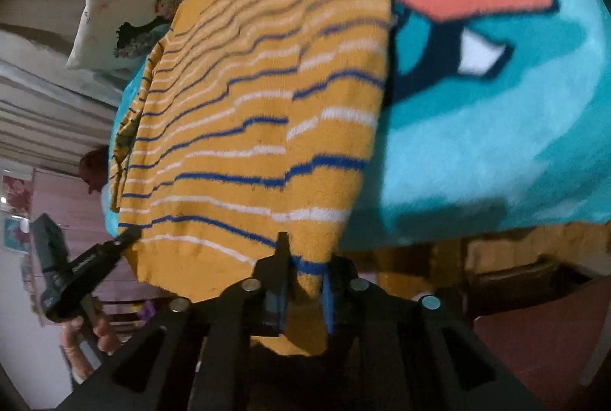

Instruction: Fold small clothes

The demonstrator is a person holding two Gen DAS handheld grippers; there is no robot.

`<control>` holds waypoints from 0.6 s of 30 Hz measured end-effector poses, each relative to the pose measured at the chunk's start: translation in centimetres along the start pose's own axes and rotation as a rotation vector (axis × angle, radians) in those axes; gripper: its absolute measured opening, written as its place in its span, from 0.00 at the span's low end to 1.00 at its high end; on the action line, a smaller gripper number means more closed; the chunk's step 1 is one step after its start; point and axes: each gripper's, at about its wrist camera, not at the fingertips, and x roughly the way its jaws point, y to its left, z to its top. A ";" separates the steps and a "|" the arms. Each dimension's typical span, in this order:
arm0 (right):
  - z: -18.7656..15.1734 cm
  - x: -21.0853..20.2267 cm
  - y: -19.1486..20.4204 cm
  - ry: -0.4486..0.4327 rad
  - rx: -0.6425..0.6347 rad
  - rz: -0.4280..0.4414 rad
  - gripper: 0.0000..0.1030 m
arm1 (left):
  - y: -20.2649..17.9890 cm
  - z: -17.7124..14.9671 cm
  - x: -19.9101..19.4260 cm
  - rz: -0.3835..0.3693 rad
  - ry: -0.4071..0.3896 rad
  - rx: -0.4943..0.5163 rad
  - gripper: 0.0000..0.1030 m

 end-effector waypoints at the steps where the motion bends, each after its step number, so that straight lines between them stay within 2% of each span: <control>1: 0.1 -0.4 -0.3 -0.011 0.006 -0.004 0.22 | 0.0 0.4 -0.6 0.007 -0.028 0.007 0.44; 3: 0.7 -1.1 -0.4 -0.055 0.038 -0.022 0.26 | 0.4 1.4 -2.2 0.004 -0.096 -0.002 0.62; 4: 1.1 -1.5 -0.7 -0.079 0.055 -0.035 0.29 | 0.6 1.9 -2.8 0.001 -0.123 -0.008 0.67; 7: 2.9 -2.6 -2.0 -0.160 0.143 -0.074 0.30 | 1.0 4.5 -4.0 0.001 -0.183 0.004 0.69; 10: 4.4 -3.6 -3.1 -0.239 0.209 -0.144 0.31 | 0.7 7.1 -4.6 0.028 -0.232 0.047 0.77; 12: 5.2 -4.3 -3.6 -0.286 0.225 -0.224 0.32 | 0.9 8.8 -4.2 0.023 -0.230 0.077 0.77; 13: 5.7 -4.6 -4.0 -0.311 0.233 -0.277 0.36 | 0.9 9.5 -3.9 0.011 -0.216 0.086 0.77; 14: 5.9 -4.9 -4.8 -0.319 0.239 -0.303 0.40 | 0.9 10.0 -3.5 -0.004 -0.197 0.095 0.77; 16: 6.7 -5.0 -6.2 -0.323 0.280 -0.367 0.40 | 0.9 10.5 -2.8 -0.038 -0.152 0.103 0.77; 18: 7.4 -5.6 -7.8 -0.339 0.318 -0.395 0.40 | 0.6 10.6 -2.0 -0.065 -0.114 0.104 0.77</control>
